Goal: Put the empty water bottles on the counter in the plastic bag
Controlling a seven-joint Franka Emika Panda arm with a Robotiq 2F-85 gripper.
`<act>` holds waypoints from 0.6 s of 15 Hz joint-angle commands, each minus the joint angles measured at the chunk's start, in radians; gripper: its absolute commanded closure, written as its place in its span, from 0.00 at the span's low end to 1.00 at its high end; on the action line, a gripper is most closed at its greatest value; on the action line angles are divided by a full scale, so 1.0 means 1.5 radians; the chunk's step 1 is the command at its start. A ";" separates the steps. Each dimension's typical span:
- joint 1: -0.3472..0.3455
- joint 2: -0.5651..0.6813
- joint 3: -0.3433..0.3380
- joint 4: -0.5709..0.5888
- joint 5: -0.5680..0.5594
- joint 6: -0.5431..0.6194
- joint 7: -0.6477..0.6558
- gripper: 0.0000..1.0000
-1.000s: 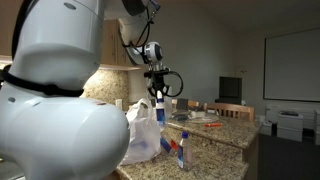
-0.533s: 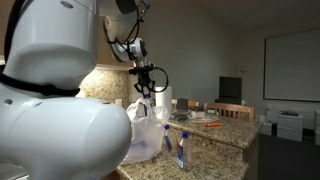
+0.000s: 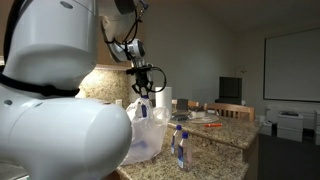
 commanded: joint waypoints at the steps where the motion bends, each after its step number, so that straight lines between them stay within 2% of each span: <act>1: -0.021 0.019 -0.007 0.015 0.012 -0.026 -0.028 0.34; 6: -0.048 0.005 -0.028 -0.019 0.026 0.012 -0.045 0.02; 9: -0.073 -0.017 -0.045 -0.047 0.040 0.037 -0.054 0.00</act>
